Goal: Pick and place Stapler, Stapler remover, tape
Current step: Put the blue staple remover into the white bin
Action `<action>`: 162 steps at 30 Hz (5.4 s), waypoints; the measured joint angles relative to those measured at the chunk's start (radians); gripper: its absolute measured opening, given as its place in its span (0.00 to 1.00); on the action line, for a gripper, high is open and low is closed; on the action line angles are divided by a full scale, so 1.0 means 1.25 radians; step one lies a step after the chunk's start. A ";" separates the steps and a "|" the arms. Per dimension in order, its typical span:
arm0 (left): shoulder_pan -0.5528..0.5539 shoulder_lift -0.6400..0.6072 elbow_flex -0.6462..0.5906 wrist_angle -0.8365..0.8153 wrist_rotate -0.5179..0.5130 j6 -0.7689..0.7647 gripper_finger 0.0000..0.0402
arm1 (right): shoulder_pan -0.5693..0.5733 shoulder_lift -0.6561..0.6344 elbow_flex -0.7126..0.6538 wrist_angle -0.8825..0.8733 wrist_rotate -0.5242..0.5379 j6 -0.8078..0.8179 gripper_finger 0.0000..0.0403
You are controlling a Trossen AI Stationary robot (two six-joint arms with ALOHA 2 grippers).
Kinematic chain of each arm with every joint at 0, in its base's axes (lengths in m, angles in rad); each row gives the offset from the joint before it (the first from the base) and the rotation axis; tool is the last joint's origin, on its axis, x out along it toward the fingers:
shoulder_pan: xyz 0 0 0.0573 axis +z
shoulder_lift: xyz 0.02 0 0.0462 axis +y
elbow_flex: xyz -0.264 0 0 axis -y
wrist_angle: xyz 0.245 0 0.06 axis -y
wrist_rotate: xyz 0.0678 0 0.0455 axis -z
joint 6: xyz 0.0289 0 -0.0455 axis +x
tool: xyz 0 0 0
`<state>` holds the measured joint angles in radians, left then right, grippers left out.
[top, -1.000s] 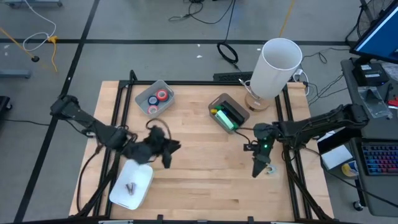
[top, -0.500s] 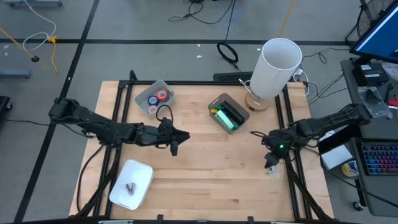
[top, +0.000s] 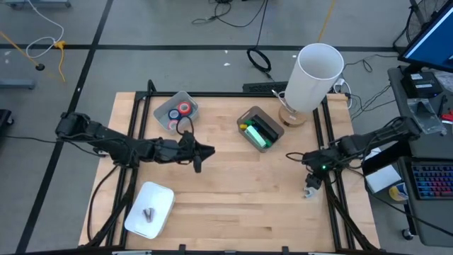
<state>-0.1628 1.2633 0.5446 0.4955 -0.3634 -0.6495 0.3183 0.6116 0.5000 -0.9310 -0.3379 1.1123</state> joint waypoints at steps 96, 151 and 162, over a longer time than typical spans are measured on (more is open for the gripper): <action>-0.008 0.294 0.363 0.181 0.082 0.183 0.23 | -0.265 0.285 -0.144 1.504 0.254 -0.089 0.00; 0.029 0.426 0.491 0.091 0.426 0.021 0.23 | -0.266 0.343 -0.097 1.537 0.249 -0.122 0.00; 0.058 0.426 0.490 0.093 0.410 0.036 0.23 | -0.258 0.343 -0.097 1.537 0.245 -0.104 0.00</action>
<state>-0.0906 1.7958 1.1576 0.6116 0.1487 -0.6048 -0.0044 1.0405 0.3786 0.9901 -0.0311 0.9817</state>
